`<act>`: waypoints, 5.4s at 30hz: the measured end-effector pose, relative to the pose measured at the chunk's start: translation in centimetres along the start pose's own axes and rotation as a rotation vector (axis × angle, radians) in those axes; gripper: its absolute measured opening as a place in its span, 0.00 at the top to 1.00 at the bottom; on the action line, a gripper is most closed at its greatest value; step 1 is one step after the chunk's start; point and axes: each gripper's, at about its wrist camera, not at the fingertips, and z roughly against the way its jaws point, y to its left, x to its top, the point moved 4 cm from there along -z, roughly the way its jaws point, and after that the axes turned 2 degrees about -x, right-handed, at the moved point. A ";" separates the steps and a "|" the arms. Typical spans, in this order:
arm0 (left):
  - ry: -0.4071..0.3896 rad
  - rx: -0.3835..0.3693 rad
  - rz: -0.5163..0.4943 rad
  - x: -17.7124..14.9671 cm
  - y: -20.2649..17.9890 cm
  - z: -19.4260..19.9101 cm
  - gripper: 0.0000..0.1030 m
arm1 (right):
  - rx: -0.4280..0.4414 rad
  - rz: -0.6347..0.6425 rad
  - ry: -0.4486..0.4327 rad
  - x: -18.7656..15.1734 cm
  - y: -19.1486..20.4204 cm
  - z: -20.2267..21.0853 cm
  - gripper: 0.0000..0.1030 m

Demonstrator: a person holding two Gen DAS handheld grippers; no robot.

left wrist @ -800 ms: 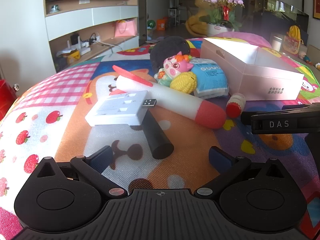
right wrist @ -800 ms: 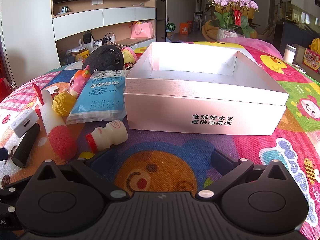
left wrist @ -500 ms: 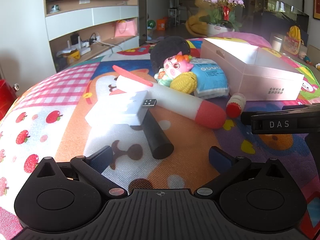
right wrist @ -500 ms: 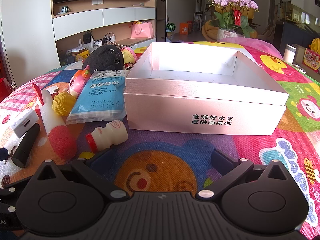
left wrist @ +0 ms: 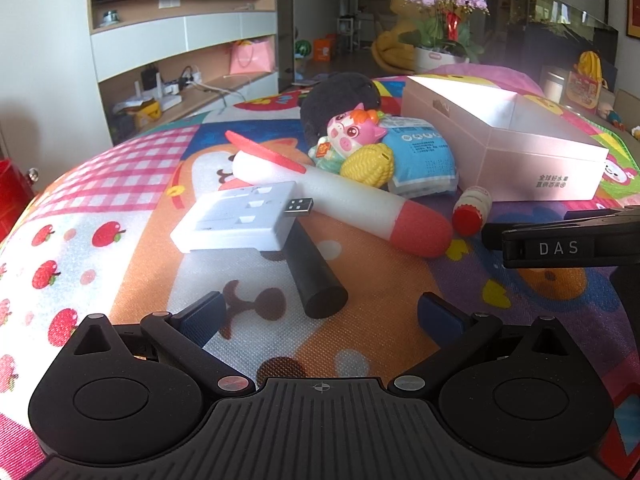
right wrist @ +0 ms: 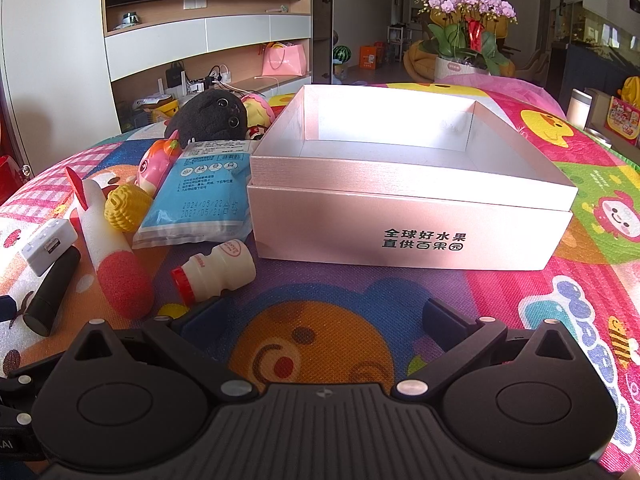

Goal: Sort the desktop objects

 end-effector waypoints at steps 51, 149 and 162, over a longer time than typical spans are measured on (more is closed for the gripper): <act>0.004 0.023 0.005 0.0 -0.3 0.0 0.00 | 0.052 0.047 0.084 -2.8 -0.9 4.5 0.00; -0.076 0.002 -0.041 1.8 7.9 1.9 0.00 | 0.239 0.284 0.006 -0.5 6.3 3.8 0.28; 0.051 -0.081 -0.170 4.5 8.7 -4.5 0.00 | 0.209 0.230 0.018 -1.9 3.4 7.3 0.28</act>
